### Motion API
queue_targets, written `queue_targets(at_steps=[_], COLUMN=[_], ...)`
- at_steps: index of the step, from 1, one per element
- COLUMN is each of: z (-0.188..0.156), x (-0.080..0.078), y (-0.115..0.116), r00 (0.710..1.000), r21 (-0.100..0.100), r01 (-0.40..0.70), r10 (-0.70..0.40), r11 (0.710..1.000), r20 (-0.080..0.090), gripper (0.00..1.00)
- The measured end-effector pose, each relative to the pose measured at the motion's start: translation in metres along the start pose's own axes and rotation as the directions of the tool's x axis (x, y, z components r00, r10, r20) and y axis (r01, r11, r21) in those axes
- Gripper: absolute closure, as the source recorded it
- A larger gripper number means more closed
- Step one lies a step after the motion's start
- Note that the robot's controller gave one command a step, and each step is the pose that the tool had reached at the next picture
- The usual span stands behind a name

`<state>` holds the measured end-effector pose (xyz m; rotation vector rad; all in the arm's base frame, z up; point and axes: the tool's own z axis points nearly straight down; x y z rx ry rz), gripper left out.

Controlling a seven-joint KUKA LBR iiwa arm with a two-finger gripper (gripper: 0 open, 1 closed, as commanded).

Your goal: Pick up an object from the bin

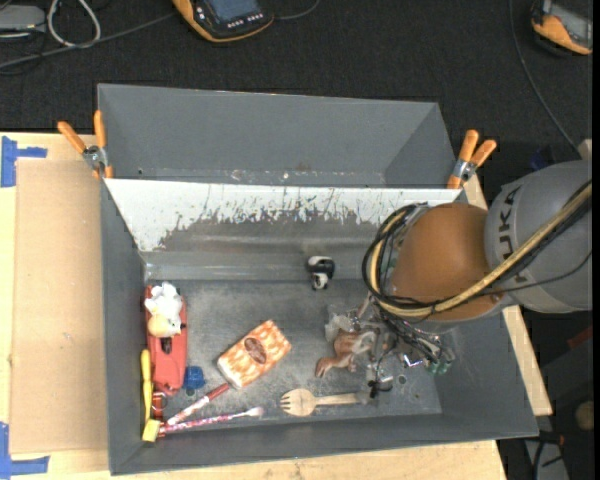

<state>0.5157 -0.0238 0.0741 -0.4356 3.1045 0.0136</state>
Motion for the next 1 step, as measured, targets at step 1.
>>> queue_targets(at_steps=[1], z=[0.0047], x=[-0.0131], y=[-0.0213], r00=[0.975], r21=[0.0], r01=[-0.221], r10=[0.221], r11=[0.975], r20=[-0.011], gripper=[1.0])
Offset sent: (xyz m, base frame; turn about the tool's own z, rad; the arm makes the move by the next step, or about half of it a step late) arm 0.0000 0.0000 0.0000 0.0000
